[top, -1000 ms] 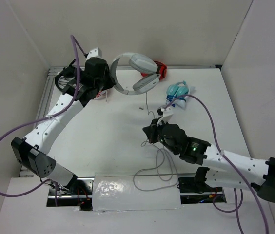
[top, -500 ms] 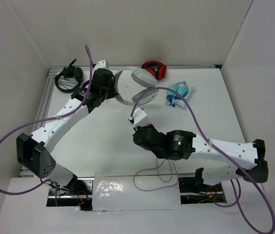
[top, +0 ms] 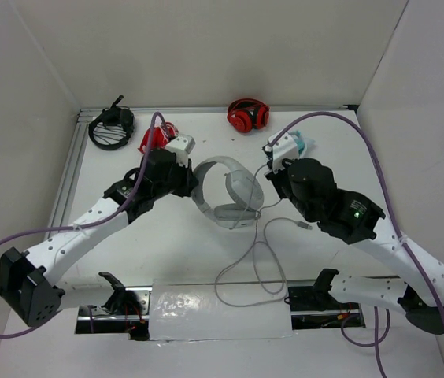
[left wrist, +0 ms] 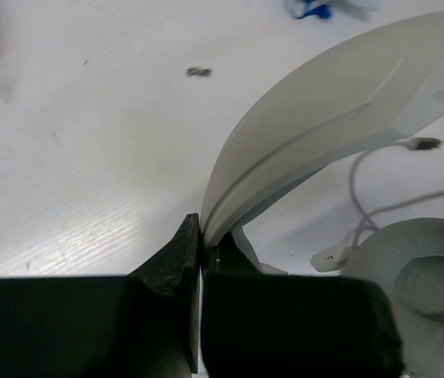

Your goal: Wrap the headphones

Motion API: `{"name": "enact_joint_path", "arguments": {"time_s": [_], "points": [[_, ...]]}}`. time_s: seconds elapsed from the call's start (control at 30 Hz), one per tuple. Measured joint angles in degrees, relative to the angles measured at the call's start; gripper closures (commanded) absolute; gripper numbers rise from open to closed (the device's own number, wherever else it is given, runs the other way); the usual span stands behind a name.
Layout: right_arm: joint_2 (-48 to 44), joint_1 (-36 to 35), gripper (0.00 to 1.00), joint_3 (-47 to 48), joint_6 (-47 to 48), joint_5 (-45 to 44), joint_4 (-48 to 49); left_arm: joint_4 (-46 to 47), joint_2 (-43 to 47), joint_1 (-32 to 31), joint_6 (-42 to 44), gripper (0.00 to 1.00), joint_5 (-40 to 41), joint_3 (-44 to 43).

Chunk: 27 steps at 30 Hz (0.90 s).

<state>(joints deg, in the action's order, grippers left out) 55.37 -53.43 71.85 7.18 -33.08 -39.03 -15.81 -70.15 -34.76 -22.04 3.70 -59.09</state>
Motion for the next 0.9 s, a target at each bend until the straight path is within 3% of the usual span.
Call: {"name": "enact_joint_path", "arguments": {"time_s": [0.17, 0.33, 0.47, 0.67, 0.9], "points": [[3.93, 0.98, 1.0, 3.56, 7.72, 4.72, 1.51, 2.54, 1.22, -3.41, 3.08, 1.0, -3.98, 0.02], [9.94, 1.38, 1.0, 6.27, 11.52, 2.43, 5.84, 3.13, 0.76, -4.72, 5.95, 1.0, -7.52, 2.05], [12.83, 5.97, 1.0, 8.57, 12.63, 2.75, 8.52, 2.99, 0.9, -5.68, 7.39, 1.0, -9.33, 4.5], [12.96, 12.11, 1.0, 6.49, 13.22, 10.45, 13.25, 2.47, 4.81, -7.37, 8.7, 1.0, -11.56, 5.88], [13.11, 16.41, 0.95, -1.99, 10.82, 25.66, 18.18, 2.73, 11.87, -7.56, 10.99, 1.0, -18.34, 5.84]]}}
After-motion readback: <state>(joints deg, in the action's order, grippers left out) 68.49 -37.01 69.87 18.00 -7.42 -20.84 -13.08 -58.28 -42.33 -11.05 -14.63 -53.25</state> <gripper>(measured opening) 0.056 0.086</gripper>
